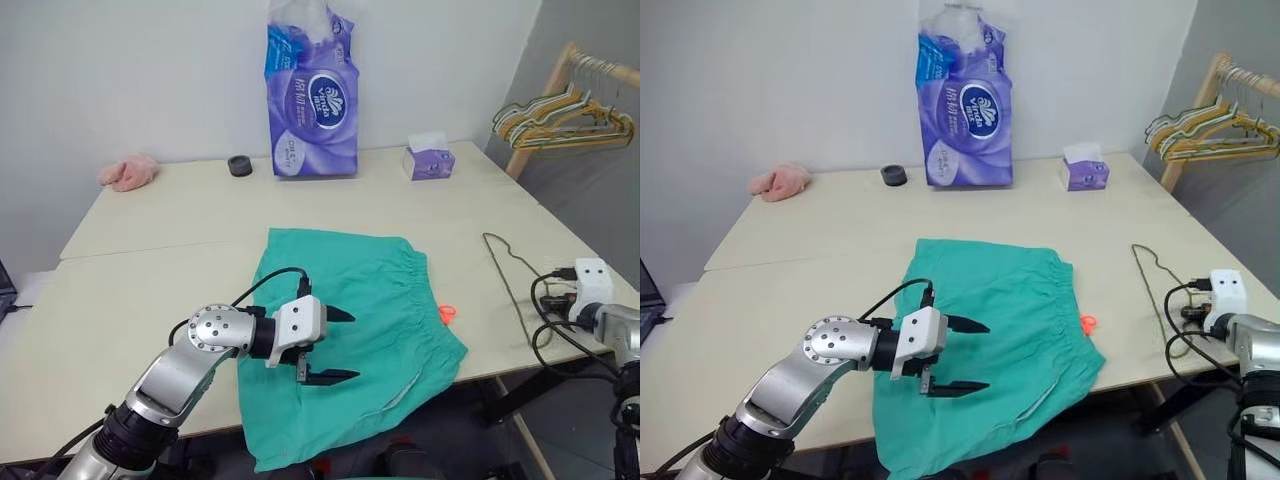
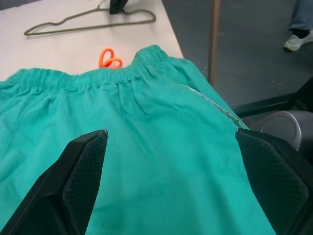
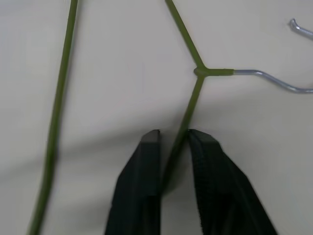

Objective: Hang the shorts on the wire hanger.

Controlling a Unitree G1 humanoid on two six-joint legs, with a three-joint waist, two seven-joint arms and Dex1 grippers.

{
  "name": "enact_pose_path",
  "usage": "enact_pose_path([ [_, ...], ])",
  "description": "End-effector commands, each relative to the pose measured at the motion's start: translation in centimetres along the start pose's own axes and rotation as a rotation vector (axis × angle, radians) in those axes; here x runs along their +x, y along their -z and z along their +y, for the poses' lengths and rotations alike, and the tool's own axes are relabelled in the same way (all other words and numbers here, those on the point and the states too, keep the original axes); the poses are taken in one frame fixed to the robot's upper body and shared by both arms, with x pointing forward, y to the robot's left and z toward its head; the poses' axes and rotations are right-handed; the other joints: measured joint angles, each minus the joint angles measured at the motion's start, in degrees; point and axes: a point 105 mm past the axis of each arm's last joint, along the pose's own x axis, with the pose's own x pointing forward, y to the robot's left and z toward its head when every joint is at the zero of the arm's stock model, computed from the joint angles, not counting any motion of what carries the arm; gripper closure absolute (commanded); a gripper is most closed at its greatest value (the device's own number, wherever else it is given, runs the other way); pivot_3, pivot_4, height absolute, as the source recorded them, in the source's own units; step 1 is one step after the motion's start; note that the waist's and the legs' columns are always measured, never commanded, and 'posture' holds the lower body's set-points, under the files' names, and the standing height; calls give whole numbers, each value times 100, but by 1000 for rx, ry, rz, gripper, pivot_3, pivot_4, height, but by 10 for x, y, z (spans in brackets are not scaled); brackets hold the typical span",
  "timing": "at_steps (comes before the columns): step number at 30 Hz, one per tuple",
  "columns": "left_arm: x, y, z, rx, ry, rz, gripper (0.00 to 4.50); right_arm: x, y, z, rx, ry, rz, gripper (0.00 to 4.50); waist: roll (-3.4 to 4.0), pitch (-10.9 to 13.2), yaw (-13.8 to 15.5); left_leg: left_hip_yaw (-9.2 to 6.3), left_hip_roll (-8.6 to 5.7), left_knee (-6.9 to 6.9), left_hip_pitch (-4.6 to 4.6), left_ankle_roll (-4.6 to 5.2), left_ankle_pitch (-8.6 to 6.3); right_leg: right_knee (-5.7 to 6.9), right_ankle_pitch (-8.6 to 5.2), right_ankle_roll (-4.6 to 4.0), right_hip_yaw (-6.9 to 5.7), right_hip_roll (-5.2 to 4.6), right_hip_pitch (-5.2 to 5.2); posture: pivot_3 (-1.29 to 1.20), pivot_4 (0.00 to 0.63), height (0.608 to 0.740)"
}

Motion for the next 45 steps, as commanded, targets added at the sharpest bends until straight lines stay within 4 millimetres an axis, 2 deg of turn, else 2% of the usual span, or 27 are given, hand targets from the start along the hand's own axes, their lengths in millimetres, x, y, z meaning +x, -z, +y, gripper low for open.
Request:
enact_pose_path([
  [1,-3,-8,6,30,-37,-20,64,9,35,0,-2,36,114,4488,-7,-5,14,0,-1,1,15,6,-5,-4,-13,16,-1,0,19,-139,31,740],
  [6,-5,-6,18,-20,-120,-35,64,9,19,2,-62,37,54,4488,-25,-17,10,-3,-1,1,28,8,-6,-11,-20,34,-3,0,36,-138,30,740],
  [7,-7,-5,24,-26,-157,-41,64,8,12,4,-87,30,29,4488,-25,-17,9,-3,-1,1,29,8,-6,-11,-19,34,-3,0,37,-138,30,740],
  [10,-16,-1,52,-38,-302,-42,32,1,-25,17,-239,-9,-101,4497,-9,-6,5,-2,-1,2,29,8,-6,-11,-19,36,-2,0,35,-138,30,740],
  [13,-36,3,82,-47,-442,-38,32,-21,-81,52,-452,-90,-332,4497,46,28,-51,9,-1,1,8,5,-5,5,-19,36,9,0,0,-141,28,740],
  [16,-55,7,111,-39,-586,-18,32,-41,-111,87,-620,-162,-487,4497,88,48,-89,19,-1,-3,-4,-13,1,21,-6,13,19,0,-27,-140,26,740],
  [18,-68,11,129,-26,-674,2,32,-51,-122,104,-718,-180,-562,4497,88,49,-77,9,1,-7,-4,-24,2,21,-7,14,10,0,-27,-144,25,740],
  [24,-97,16,155,-136,-799,-64,32,-74,-149,135,-888,-201,-739,4497,79,56,-9,5,-3,-4,-9,-34,-1,13,-7,14,7,0,-27,-144,23,740],
  [27,-97,15,151,-220,-740,-127,32,-82,-152,148,-925,-246,-792,4497,79,56,-7,4,-3,-4,-25,-34,-1,17,-8,13,7,-1,-50,-144,22,740],
  [30,-89,19,129,-291,-561,-127,32,-95,-150,169,-1020,-335,-869,4497,79,56,-36,4,-3,-5,-32,-37,-1,17,-8,12,7,-1,-57,-146,22,740],
  [32,-87,20,123,-305,-512,-127,32,-99,-148,176,-1043,-372,-895,4497,79,56,-48,5,-2,-5,-38,-37,-1,19,-8,11,8,0,-66,-147,23,740],
  [35,-85,21,112,-389,-417,-125,32,-115,-135,206,-1168,-499,-981,4497,79,56,-54,6,-2,1,-58,-37,0,27,-7,10,10,0,-91,-150,24,740],
  [39,-83,19,115,-406,-396,-130,32,-131,-121,237,-1241,-624,-1062,4497,79,56,-70,0,1,0,-69,-43,3,39,-7,8,5,3,-108,-150,23,740],
  [42,-77,16,111,-419,-356,-138,32,-136,-117,248,-1262,-665,-1088,4497,78,56,-64,1,0,5,-72,-44,4,38,-5,7,6,3,-108,-152,22,740],
  [45,-63,17,93,-432,-251,-121,32,-140,-117,257,-1280,-691,-1117,4497,78,56,-61,1,-1,7,-72,-44,4,37,-4,6,6,3,-108,-150,21,740],
])
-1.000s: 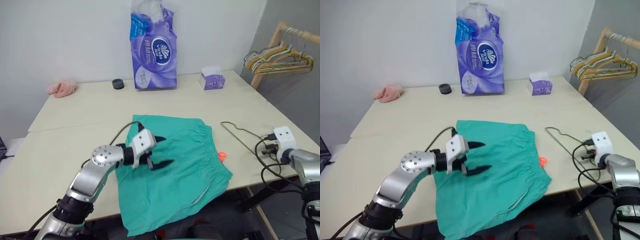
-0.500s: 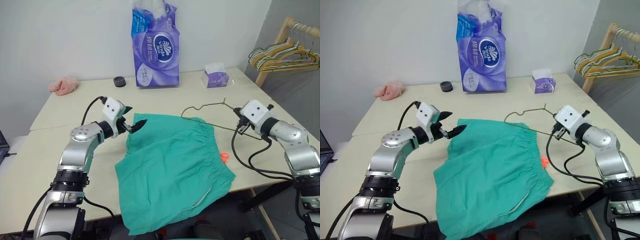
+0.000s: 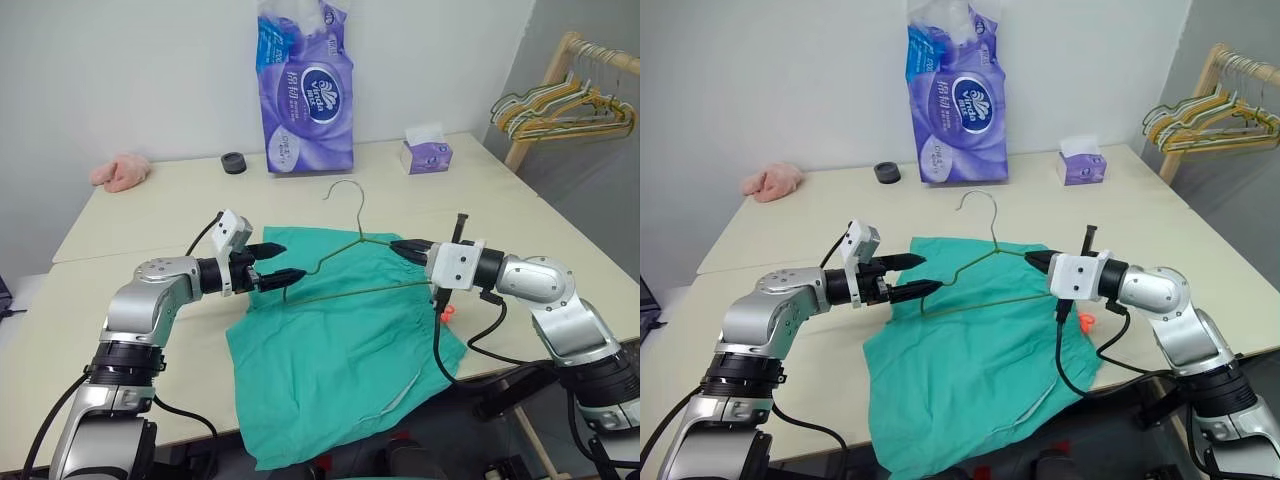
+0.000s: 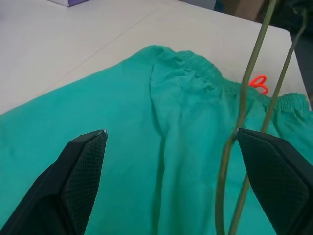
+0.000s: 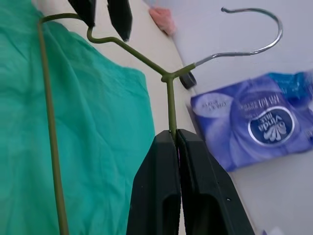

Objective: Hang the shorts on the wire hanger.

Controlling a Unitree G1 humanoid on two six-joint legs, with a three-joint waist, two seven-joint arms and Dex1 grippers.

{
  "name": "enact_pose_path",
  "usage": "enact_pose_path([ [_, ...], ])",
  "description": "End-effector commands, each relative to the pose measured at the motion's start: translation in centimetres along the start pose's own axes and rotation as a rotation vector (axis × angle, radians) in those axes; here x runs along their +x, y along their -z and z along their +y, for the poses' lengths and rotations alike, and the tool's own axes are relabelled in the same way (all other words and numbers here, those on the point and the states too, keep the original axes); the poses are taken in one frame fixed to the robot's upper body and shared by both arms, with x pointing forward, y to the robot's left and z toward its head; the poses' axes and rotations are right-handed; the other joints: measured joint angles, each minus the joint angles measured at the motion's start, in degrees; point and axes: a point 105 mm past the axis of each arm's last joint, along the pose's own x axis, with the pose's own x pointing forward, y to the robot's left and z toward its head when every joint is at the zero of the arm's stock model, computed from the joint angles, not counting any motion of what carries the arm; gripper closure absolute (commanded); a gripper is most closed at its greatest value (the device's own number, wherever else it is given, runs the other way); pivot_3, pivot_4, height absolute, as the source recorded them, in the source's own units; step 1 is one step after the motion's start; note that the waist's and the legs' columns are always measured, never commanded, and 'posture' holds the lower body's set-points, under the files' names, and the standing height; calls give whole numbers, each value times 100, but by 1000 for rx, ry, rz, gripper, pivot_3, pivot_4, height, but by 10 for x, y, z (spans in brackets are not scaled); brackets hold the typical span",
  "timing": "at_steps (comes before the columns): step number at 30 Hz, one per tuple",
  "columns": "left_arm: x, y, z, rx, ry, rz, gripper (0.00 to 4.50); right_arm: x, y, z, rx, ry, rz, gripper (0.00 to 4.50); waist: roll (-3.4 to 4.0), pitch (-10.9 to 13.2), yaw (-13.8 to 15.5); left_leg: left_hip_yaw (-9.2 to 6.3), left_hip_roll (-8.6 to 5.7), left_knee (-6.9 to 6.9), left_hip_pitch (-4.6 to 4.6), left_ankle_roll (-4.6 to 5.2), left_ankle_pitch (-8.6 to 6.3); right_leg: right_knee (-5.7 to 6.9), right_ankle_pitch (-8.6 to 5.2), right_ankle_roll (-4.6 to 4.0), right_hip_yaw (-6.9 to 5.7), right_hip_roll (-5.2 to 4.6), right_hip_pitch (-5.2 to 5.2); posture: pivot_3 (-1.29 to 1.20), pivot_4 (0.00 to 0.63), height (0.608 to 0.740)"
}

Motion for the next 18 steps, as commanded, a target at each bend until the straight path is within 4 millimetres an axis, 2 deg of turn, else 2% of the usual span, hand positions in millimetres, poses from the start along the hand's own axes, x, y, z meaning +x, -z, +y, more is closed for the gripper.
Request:
enact_pose_path([
  [1,8,3,-31,12,156,32,32,5,-23,-10,-76,9,-80,4497,1,0,-1,0,0,-1,0,0,0,0,0,0,0,0,-1,-152,21,740],
  [3,9,10,-46,-8,231,63,32,7,-28,-10,-89,0,-98,4497,1,0,-8,1,0,-3,0,0,0,1,-1,-1,3,0,-2,-153,20,740],
  [5,7,14,-53,-15,268,89,32,8,-30,-9,-100,-7,-106,4497,1,0,-15,1,0,-3,-2,0,0,0,-1,-2,4,0,-5,-153,19,740],
  [12,10,19,-47,-1,241,109,32,10,-36,-10,-118,-4,-134,4497,1,0,-3,-1,1,-2,-5,0,0,2,1,-5,0,2,-5,-152,17,740],
  [15,11,21,-46,-9,238,110,604,11,-38,-10,-119,0,-141,4500,1,0,-2,-1,1,-1,-5,-1,1,2,2,-7,-1,2,-6,-155,17,740],
  [18,9,24,-51,-17,271,122,1493,11,-39,-11,-115,6,-146,4500,1,0,-5,-1,1,-2,-5,-2,1,2,2,-7,-1,2,-7,-158,18,740],
])
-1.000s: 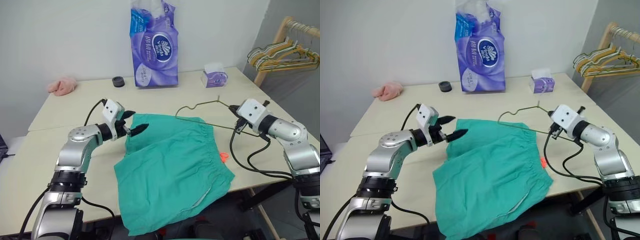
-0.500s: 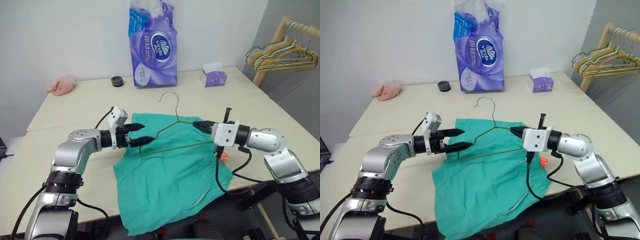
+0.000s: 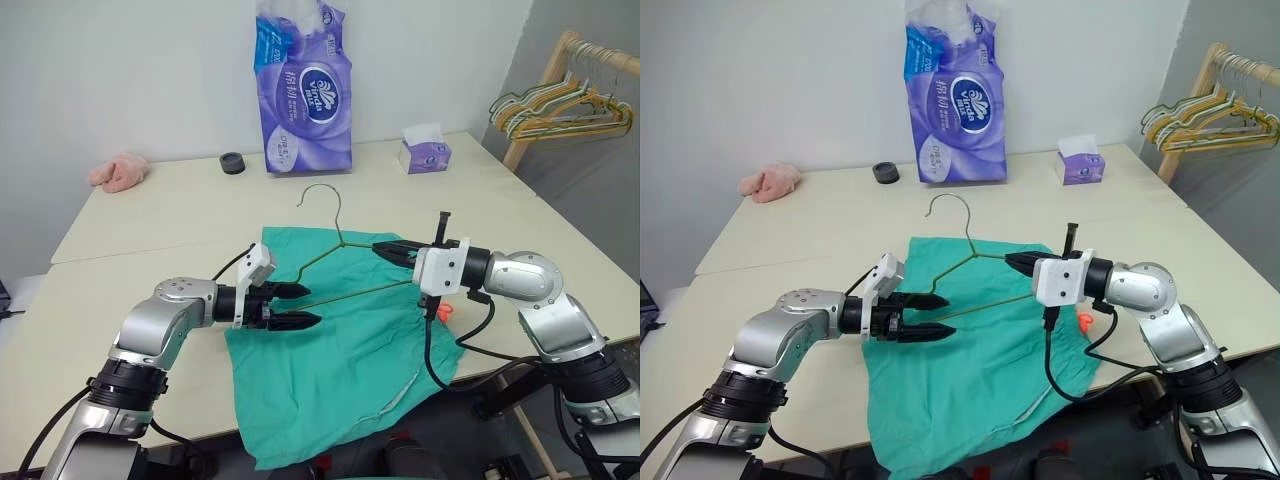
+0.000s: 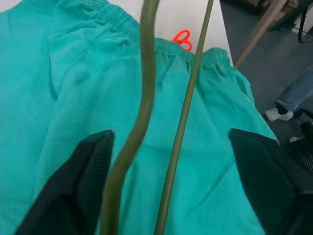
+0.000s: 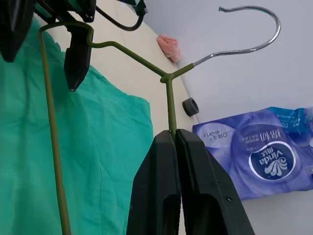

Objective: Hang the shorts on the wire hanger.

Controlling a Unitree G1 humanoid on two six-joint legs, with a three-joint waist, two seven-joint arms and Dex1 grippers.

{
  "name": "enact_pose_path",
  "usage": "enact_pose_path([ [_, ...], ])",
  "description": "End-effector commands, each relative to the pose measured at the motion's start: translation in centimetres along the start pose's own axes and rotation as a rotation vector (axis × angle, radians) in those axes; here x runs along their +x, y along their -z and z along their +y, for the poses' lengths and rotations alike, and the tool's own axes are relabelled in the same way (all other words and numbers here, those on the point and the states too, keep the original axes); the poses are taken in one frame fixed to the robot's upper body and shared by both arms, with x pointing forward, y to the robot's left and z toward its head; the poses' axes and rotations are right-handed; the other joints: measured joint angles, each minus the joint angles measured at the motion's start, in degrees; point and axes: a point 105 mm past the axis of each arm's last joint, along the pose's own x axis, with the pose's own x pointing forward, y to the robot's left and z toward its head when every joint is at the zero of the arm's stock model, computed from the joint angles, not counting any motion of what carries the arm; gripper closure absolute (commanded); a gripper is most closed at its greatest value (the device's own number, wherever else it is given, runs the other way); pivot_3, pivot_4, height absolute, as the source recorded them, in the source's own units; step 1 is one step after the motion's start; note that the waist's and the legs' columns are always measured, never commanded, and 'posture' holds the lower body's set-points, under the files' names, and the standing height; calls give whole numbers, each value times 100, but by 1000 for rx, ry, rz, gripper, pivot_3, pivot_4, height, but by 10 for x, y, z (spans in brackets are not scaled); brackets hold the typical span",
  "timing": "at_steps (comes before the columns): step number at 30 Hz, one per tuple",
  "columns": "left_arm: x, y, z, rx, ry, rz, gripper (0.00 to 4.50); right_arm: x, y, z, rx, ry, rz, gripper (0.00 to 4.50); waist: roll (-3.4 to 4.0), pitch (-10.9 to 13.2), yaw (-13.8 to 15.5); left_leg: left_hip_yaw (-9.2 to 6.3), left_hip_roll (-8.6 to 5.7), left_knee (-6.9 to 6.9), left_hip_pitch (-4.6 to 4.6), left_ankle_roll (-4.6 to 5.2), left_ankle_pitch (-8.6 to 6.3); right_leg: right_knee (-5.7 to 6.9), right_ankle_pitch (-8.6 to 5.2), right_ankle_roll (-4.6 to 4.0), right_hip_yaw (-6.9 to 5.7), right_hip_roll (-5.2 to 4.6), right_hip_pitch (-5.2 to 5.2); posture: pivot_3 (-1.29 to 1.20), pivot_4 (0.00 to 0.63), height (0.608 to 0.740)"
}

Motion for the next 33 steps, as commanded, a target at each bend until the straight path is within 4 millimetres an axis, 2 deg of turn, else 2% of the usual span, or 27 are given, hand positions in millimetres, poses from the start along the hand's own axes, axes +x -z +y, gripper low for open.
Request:
enact_pose_path([
  [1,1,-6,-6,34,42,-1,1801,1,-19,-12,-67,31,-60,4500,0,0,-1,0,0,0,0,0,0,0,0,0,0,0,0,-158,18,740],
  [10,2,1,-11,37,64,12,4420,3,-25,-8,-68,19,-90,4500,0,0,0,0,0,0,-1,0,0,0,0,0,1,0,0,-155,20,740],
  [16,2,2,-11,41,58,13,4466,3,-25,0,-73,-29,-89,4500,0,0,0,0,0,0,0,0,0,1,0,0,0,0,0,-155,19,740],
  [19,2,2,-8,55,34,17,4500,0,-25,2,-52,-49,-83,3720,0,0,0,0,0,0,0,0,0,1,0,-1,0,0,0,-156,18,740],
  [24,3,4,0,99,-21,42,4500,-12,-24,11,78,-126,-23,2016,-1,-1,24,-1,0,2,-1,0,0,-1,1,0,1,0,1,-159,20,740],
  [29,3,9,1,231,-32,132,4500,-38,-10,-3,281,-131,143,254,-1,-1,42,-2,1,2,-5,2,-1,-4,1,0,-2,0,1,-166,24,740],
  [30,3,10,1,250,-30,143,4500,-41,-8,-5,306,-128,162,27,-1,-1,44,-2,1,2,-5,2,-1,-4,1,0,-2,-1,2,-168,24,740],
  [33,6,6,-8,329,6,180,4500,-50,3,-3,362,-148,268,27,0,0,32,-2,3,1,-5,3,-2,-4,0,-1,-3,-1,2,-168,24,740],
])
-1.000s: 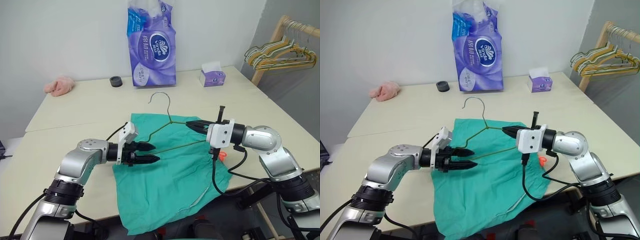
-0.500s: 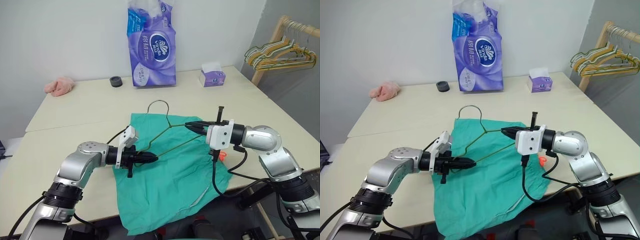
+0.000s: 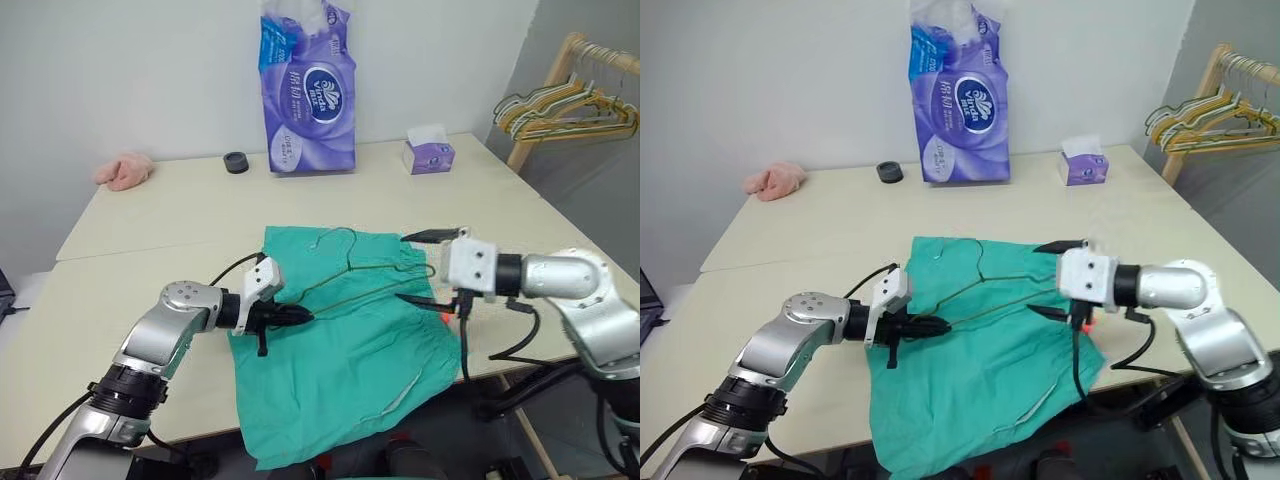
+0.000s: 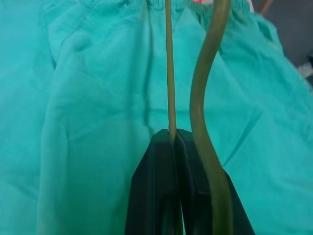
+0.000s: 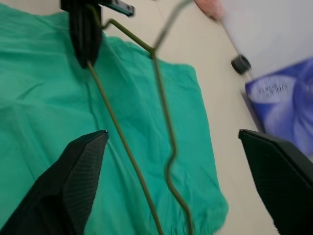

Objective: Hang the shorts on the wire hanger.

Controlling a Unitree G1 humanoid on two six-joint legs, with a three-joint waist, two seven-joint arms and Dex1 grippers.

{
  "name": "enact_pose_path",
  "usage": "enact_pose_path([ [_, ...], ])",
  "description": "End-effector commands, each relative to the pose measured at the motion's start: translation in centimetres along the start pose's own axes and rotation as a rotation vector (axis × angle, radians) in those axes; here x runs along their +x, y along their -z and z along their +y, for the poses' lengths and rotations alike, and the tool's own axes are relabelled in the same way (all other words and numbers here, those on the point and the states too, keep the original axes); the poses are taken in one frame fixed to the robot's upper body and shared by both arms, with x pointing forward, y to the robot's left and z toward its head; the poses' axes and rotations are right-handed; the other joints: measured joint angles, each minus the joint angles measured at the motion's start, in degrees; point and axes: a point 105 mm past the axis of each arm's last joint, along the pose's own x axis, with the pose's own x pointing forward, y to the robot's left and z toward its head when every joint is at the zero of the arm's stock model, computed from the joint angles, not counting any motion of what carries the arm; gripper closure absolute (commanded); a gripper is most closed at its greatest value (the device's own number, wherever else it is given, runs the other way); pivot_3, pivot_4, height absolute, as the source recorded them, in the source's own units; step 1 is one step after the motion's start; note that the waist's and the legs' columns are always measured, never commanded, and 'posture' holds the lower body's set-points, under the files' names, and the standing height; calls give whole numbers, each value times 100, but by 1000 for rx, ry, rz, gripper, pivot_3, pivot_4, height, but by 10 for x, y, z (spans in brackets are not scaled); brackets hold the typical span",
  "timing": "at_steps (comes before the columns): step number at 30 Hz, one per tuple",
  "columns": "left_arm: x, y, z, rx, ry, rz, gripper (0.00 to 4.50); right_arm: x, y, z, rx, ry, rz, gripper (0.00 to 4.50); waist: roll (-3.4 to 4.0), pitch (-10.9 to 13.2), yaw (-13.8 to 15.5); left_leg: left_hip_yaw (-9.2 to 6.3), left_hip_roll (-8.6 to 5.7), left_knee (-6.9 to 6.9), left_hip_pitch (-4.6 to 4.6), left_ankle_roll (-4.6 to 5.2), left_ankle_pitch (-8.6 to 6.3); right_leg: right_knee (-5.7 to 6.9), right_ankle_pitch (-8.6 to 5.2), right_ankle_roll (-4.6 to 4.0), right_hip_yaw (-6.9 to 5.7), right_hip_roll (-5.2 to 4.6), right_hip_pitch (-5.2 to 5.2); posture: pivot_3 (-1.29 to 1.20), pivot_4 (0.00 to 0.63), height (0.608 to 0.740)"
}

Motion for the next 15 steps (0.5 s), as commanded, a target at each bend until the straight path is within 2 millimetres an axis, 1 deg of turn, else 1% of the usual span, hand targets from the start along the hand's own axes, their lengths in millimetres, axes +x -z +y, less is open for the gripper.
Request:
enact_pose_path([
  [1,1,-18,-9,149,41,23,4500,-9,2,-3,30,-12,81,27,1,1,-6,0,0,0,-1,0,0,0,0,0,0,0,0,-178,24,740],
  [5,5,-24,-12,198,47,37,4500,-4,7,13,92,-111,135,27,1,1,-8,1,0,0,-5,1,0,-5,0,1,0,-1,0,-180,24,740],
  [7,6,-26,-12,211,42,38,4500,-2,10,16,102,-122,162,27,1,1,-16,1,1,0,-5,1,-1,-4,-1,1,-1,-1,-1,-181,22,740],
  [10,8,-33,-11,246,35,39,4500,6,25,26,100,-192,240,27,0,0,-14,1,1,4,-6,1,0,-3,0,2,-3,-1,-1,-179,21,740],
  [15,8,-37,-13,262,30,38,4500,14,38,28,101,-218,292,27,-1,0,-15,1,1,8,-8,-1,1,-3,0,2,-3,-1,-1,-172,17,740],
])
